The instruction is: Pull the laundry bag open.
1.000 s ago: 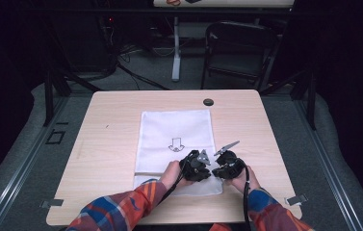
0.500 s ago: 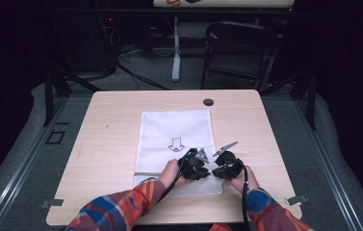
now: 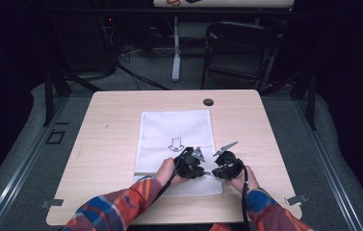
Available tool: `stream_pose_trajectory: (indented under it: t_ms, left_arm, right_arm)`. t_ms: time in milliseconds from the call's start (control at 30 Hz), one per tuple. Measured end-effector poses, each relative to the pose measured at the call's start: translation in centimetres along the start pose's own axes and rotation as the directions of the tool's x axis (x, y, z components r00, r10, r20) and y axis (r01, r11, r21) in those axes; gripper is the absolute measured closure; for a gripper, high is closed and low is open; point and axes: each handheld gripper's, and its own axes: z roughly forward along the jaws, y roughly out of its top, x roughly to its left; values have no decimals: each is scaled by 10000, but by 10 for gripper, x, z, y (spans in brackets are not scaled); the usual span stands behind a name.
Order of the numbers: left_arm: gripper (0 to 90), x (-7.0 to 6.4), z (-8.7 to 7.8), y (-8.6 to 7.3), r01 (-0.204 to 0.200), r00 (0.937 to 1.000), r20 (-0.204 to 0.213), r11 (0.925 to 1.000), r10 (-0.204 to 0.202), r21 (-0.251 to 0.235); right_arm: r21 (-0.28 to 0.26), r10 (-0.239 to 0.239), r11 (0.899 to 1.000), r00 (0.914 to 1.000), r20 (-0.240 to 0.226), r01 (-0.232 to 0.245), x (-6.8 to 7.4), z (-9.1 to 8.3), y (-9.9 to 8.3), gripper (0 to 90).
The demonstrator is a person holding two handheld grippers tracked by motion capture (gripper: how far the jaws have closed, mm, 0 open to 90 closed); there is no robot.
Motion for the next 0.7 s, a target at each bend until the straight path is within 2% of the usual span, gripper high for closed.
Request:
stream_pose_trajectory:
  t_ms: [100, 167, 233, 500, 700]
  left_arm:
    - [819, 2, -1, -2, 82, 9999, 67, 9999, -81, -83]
    - [818, 1, 0, -1, 38, 10000, 16, 10000, -38, 0]
    - [816, 2, 0, -2, 86, 9999, 86, 10000, -86, -33]
    - [786, 0, 7, -1, 86, 9998, 168, 10000, -85, -39]
    - [817, -3, 7, 1, -26, 10000, -70, 10000, 27, 63]
  right_arm:
    - [-114, 123, 9999, 9999, -6, -123, 1, 1, 0, 900]
    - [14, -45, 10000, 10000, 46, 45, 1, 0, 0, 900]
    - [-46, -23, 10000, 10000, -89, 23, 2, 1, 1, 900]
    - [-86, 4, 10000, 10000, -18, -4, 2, 1, 0, 900]
    - [49, -173, 9998, 9998, 124, 172, 2, 0, 1, 900]
